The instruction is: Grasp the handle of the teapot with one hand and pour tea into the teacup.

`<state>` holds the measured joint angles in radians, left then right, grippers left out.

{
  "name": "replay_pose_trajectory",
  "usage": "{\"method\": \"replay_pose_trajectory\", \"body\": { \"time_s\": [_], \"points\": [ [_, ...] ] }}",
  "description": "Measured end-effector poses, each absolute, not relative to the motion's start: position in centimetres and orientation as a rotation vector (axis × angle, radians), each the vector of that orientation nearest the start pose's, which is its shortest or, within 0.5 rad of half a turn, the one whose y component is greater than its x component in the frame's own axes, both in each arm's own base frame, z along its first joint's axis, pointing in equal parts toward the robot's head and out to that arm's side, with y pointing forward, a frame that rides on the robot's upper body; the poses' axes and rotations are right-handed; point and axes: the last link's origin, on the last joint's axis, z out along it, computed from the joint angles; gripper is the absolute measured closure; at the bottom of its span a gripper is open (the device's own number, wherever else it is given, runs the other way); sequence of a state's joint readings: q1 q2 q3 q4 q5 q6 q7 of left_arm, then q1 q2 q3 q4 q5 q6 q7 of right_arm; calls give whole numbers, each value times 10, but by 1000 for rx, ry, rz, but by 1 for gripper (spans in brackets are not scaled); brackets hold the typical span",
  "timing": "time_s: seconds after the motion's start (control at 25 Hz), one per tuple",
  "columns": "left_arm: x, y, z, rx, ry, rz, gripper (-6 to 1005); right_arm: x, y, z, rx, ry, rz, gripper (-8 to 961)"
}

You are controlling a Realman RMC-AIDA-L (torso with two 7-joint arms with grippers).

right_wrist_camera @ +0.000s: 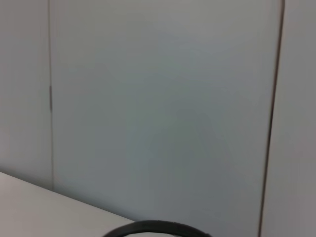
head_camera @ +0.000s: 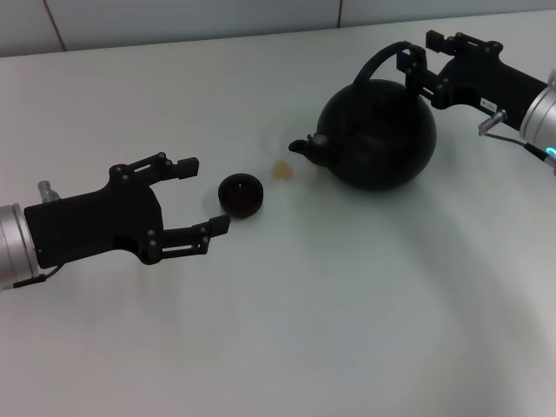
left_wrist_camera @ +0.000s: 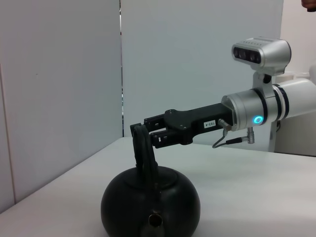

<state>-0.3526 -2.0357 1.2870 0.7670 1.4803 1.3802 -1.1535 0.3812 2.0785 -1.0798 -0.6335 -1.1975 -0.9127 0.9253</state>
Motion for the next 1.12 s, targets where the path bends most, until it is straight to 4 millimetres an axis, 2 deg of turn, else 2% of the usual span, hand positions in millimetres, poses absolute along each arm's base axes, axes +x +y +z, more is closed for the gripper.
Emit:
{"method": "replay_pose_trajectory", "body": {
  "time_s": [0.4, 0.76, 0.92, 1.12],
  "points": [
    [-242, 309, -24, -2744, -231, -749, 137, 306, 363, 15, -2072, 492, 591, 335],
    [-244, 306, -26, -2742, -242, -754, 136, 310, 349, 17, -2075, 436, 594, 147],
    [-244, 305, -27, -2742, -247, -759, 136, 308, 341, 18, -2089, 412, 638, 146],
    [-243, 302, -27, -2747, -250, -774, 136, 305, 320, 27, -2114, 347, 749, 145]
  ]
}}
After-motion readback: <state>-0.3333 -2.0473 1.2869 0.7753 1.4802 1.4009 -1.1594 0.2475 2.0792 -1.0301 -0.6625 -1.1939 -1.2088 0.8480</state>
